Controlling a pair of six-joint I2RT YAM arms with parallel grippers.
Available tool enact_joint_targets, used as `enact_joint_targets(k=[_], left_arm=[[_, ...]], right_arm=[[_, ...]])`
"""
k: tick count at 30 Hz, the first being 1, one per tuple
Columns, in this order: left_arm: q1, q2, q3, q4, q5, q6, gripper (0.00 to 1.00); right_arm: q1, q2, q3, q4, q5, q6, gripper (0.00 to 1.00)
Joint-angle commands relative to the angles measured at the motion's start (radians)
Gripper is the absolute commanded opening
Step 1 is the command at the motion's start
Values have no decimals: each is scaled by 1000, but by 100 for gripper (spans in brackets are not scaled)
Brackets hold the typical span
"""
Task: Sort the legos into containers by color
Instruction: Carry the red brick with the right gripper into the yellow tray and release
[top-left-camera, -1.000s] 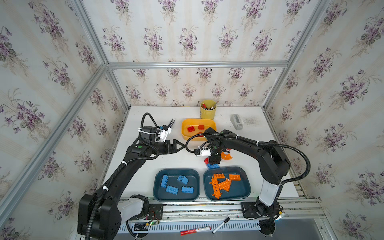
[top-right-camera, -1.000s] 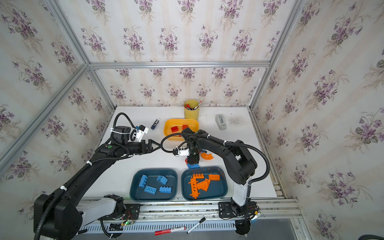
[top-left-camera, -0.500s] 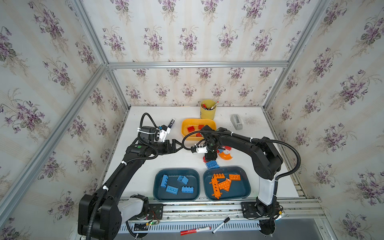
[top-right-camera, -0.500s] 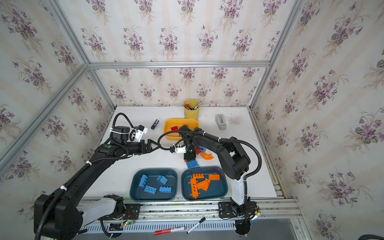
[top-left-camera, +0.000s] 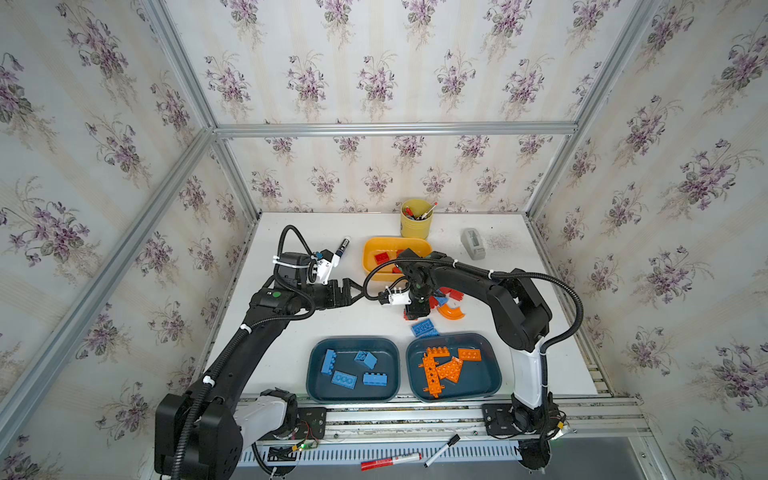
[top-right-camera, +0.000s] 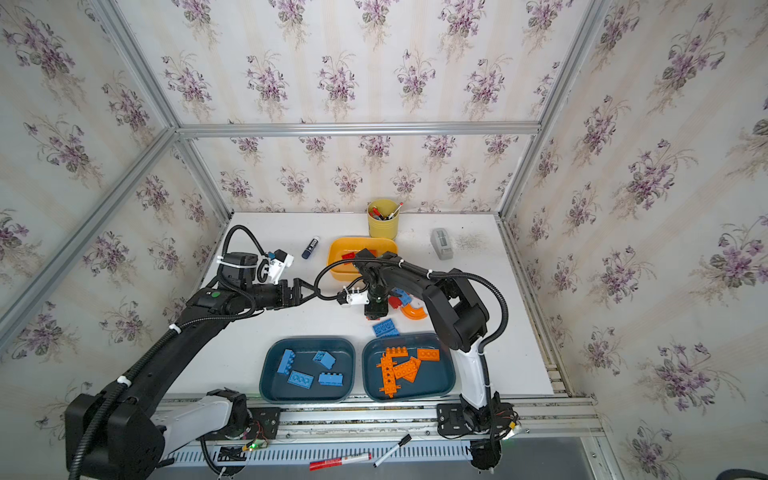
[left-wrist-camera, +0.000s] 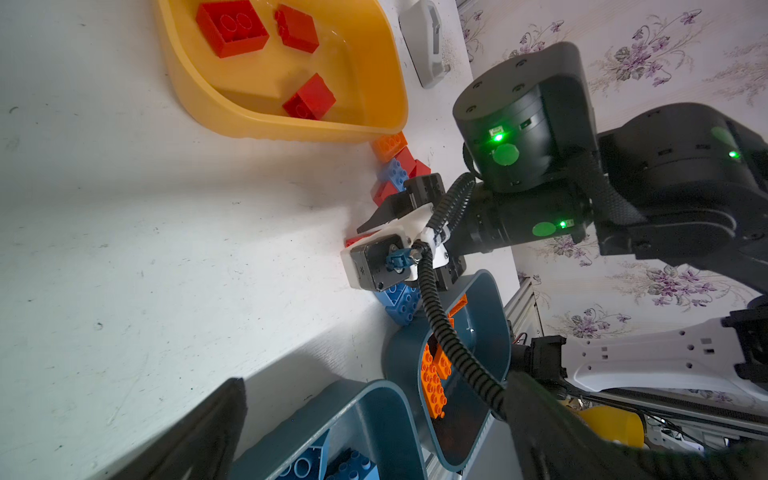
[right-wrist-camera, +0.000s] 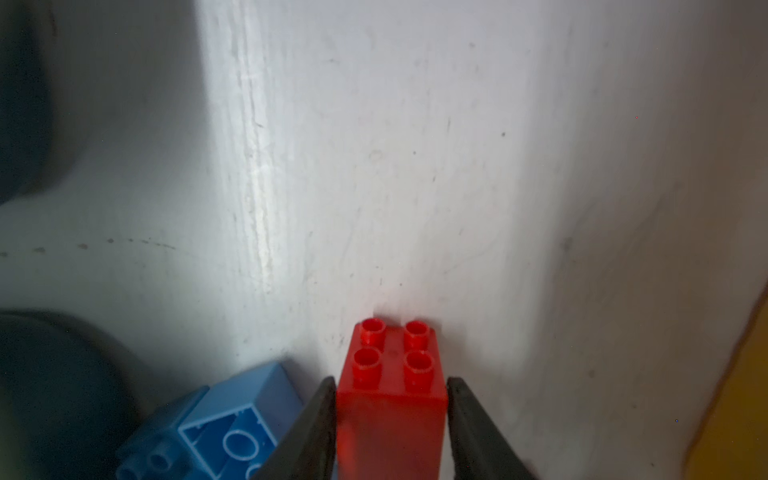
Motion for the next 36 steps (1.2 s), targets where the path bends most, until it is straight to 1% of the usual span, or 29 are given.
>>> enact_joint_targets(k=[1, 5, 7, 13, 17, 21, 23, 25, 28, 32, 34, 35, 36], left_arm=[[2, -2, 3, -7, 9, 24, 99], [3, -1, 6, -9, 9, 25, 99], [5, -1, 7, -11, 10, 23, 99], [6, 0, 23, -12, 21, 20, 99], [5, 5, 43, -12, 31, 16, 99], [5, 12, 54, -11, 38, 10, 99], [5, 11, 55, -8, 39, 7, 99], [5, 7, 53, -2, 40, 1, 99], [5, -3, 52, 0, 39, -3, 99], [6, -11, 46, 0, 34, -5, 99], [5, -11, 44, 0, 34, -7, 99], [5, -9, 44, 2, 34, -7, 99], [5, -9, 44, 1, 34, -6, 99]], right_arm=[[0, 6, 22, -24, -24, 10, 42], [-2, 9, 50, -52, -44, 16, 30], [-6, -5, 69, -70, -61, 27, 27], [-42, -126, 99, -31, -130, 57, 25], [-82, -148, 152, 38, -107, 96, 26], [-115, -78, 249, 68, -68, 124, 27], [-157, -25, 312, 68, -32, 126, 27], [-166, 31, 377, 63, 14, 131, 27], [-180, 123, 496, 8, 92, 128, 28], [-208, 229, 627, -55, 165, 122, 29], [-215, 276, 684, -88, 194, 118, 33], [-216, 292, 708, -104, 198, 112, 39], [-216, 303, 722, -113, 202, 109, 46]])
